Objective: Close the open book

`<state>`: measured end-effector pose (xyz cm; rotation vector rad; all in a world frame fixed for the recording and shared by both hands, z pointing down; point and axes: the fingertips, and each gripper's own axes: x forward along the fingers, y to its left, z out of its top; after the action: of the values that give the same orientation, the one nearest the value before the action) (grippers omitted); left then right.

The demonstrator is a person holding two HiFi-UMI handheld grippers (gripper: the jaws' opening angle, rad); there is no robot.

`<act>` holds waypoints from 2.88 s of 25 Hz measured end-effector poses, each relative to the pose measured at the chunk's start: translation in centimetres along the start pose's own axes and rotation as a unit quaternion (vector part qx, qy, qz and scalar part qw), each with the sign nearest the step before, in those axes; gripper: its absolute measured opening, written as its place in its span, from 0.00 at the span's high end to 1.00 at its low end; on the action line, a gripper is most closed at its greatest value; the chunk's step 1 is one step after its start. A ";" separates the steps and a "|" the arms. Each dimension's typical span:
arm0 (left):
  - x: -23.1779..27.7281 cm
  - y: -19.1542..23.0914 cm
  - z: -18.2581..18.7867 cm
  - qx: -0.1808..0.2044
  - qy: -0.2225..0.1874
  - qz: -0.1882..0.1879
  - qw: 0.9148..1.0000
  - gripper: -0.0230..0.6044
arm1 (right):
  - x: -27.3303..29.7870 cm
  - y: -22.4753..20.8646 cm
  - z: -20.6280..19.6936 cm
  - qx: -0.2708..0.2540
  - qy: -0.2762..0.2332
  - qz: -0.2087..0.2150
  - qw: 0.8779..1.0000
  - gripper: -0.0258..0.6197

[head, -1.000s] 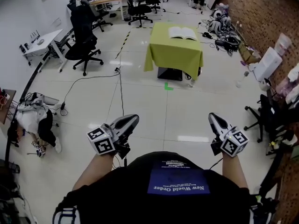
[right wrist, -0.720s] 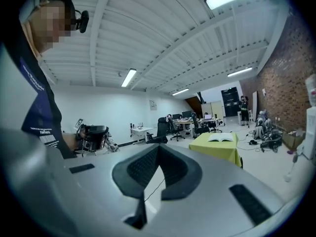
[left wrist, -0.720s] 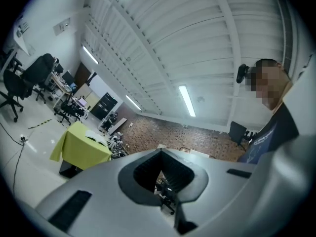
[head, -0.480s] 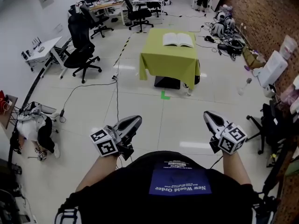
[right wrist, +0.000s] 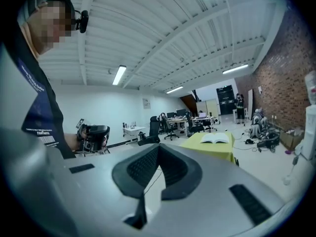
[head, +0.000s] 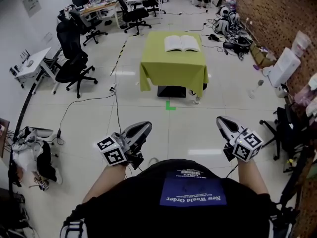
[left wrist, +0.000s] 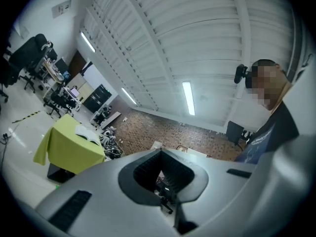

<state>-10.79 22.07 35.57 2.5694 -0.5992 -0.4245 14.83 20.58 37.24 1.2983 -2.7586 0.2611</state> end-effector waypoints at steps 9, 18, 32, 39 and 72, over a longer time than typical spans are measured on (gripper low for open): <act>-0.1 13.0 8.1 0.010 0.024 -0.028 0.999 0.96 | 12.4 -2.6 3.7 0.015 -0.024 -0.051 0.998 0.98; 2.3 21.3 11.6 -0.006 0.028 -0.026 0.999 0.96 | 20.9 -6.6 5.6 0.016 -0.016 -0.051 0.998 0.98; 16.7 29.9 15.2 0.027 -0.011 0.063 0.998 0.96 | 31.3 -24.9 9.5 0.009 -0.014 0.044 0.999 0.98; 25.8 32.0 15.1 0.037 -0.021 0.083 0.996 0.96 | 33.6 -34.1 11.8 -0.009 -0.024 0.082 0.996 0.98; 44.4 63.9 24.9 -0.041 0.097 -0.138 0.985 0.96 | 53.7 -49.4 14.6 0.030 0.009 -0.146 0.989 0.98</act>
<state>-3.93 -59.27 38.33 2.5819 -0.1532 -0.2753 18.68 -53.71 36.56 1.6800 -2.5170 0.3331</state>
